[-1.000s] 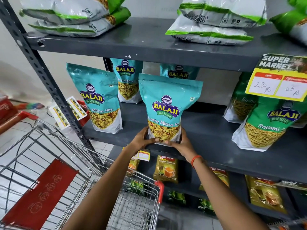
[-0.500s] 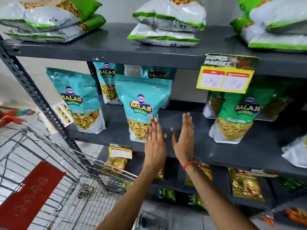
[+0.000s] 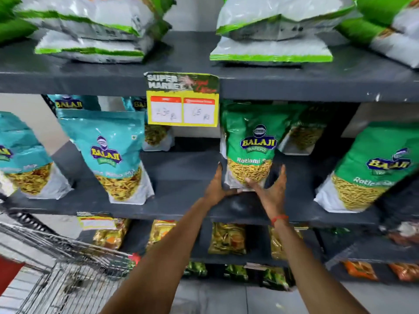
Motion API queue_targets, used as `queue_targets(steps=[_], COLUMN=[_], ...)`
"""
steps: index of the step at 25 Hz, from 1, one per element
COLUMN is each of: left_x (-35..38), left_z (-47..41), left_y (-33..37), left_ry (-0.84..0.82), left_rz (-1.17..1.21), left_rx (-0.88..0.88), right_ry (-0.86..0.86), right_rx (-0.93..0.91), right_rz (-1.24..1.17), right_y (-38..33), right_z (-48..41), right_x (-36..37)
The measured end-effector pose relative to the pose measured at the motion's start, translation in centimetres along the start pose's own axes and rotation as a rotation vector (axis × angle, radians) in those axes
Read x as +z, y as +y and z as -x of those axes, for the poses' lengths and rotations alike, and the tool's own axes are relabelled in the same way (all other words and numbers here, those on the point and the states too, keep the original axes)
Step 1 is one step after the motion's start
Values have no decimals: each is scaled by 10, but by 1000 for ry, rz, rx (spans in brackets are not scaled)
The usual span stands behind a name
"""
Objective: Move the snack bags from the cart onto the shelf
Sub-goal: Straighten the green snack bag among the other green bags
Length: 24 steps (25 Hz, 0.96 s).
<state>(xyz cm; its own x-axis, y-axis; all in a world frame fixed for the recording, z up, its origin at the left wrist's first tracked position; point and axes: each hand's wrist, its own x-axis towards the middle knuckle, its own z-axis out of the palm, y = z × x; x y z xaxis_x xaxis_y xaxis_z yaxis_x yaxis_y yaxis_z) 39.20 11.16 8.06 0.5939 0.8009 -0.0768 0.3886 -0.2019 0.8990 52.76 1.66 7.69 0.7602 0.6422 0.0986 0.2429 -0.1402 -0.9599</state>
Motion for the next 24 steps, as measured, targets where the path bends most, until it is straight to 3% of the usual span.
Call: queue_targets(steps=[3,5,24], left_x=[1,3,3], left_z=[-22,-24,35], left_y=[-9,-13,-13], left_ry=[-74,-74,-113], left_rz=[46,88,30], left_rx=[-37,-81,-111], right_ry=[-332,-418,-359], right_rx=[104,115,117], right_rz=[-56,-31,18], right_y=[19,28,39], right_z=[-34,-44,8], right_x=[-18,-21,-30])
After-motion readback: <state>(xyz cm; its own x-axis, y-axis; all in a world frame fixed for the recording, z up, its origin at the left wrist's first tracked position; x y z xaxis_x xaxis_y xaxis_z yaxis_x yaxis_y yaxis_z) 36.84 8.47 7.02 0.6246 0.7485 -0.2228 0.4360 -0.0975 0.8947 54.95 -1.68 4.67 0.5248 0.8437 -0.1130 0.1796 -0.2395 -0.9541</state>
